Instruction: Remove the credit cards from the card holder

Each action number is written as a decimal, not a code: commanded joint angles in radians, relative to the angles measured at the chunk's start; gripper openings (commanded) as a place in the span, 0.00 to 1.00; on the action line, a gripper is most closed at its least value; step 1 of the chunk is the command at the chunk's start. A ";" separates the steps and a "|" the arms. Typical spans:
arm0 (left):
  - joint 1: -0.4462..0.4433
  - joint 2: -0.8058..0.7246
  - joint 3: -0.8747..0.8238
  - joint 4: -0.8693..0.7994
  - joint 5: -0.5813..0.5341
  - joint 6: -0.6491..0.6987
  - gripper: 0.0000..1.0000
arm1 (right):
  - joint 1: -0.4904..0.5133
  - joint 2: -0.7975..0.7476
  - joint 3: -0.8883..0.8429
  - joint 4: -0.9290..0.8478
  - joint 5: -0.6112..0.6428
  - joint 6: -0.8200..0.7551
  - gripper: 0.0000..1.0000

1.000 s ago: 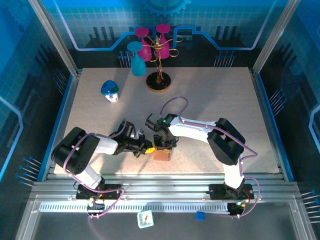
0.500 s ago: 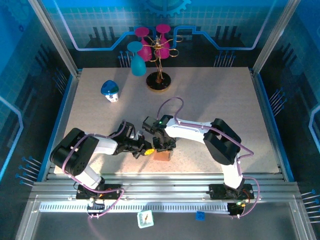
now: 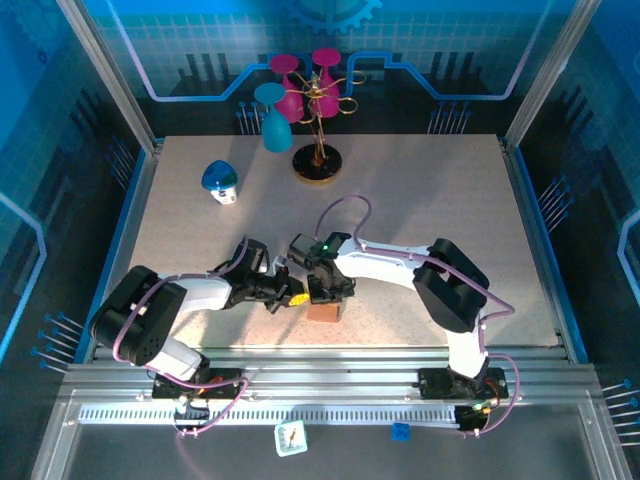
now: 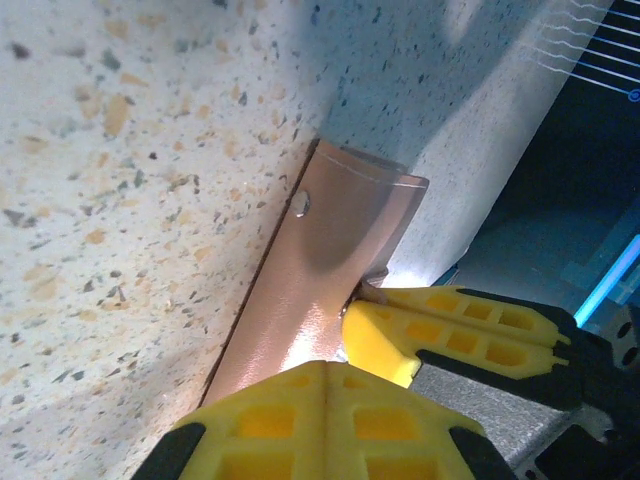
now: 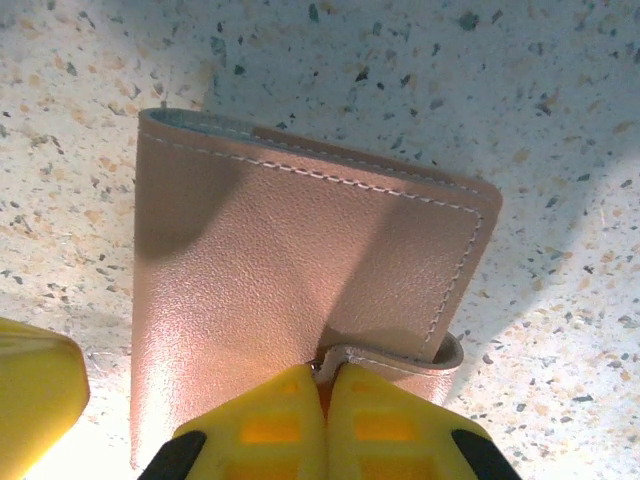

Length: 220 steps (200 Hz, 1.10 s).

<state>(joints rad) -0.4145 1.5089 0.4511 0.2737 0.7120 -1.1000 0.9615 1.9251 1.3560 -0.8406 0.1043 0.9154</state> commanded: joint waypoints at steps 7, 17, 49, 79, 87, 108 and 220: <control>-0.012 -0.007 0.025 -0.026 0.005 -0.016 0.00 | 0.005 -0.058 -0.074 0.103 -0.002 -0.007 0.00; -0.017 -0.001 0.026 -0.019 0.002 -0.023 0.00 | 0.002 -0.085 -0.099 0.130 -0.006 -0.006 0.00; -0.032 0.004 0.048 -0.036 -0.018 -0.022 0.00 | -0.017 -0.176 -0.175 0.221 -0.026 -0.006 0.00; -0.059 -0.004 0.125 -0.163 -0.064 0.041 0.05 | -0.046 -0.237 -0.243 0.275 -0.061 0.003 0.01; -0.070 -0.007 0.153 -0.210 -0.085 0.061 0.07 | -0.056 -0.254 -0.266 0.294 -0.075 0.004 0.01; -0.107 0.000 0.232 -0.336 -0.146 0.117 0.13 | -0.081 -0.294 -0.328 0.337 -0.103 0.012 0.02; -0.332 0.160 0.586 -0.791 -0.500 0.248 0.55 | -0.252 -0.389 -0.571 0.464 -0.236 -0.024 0.11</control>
<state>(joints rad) -0.7033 1.6352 0.9596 -0.3428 0.3370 -0.8978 0.7517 1.5665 0.8322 -0.4240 -0.0753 0.9066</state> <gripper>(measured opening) 0.527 0.141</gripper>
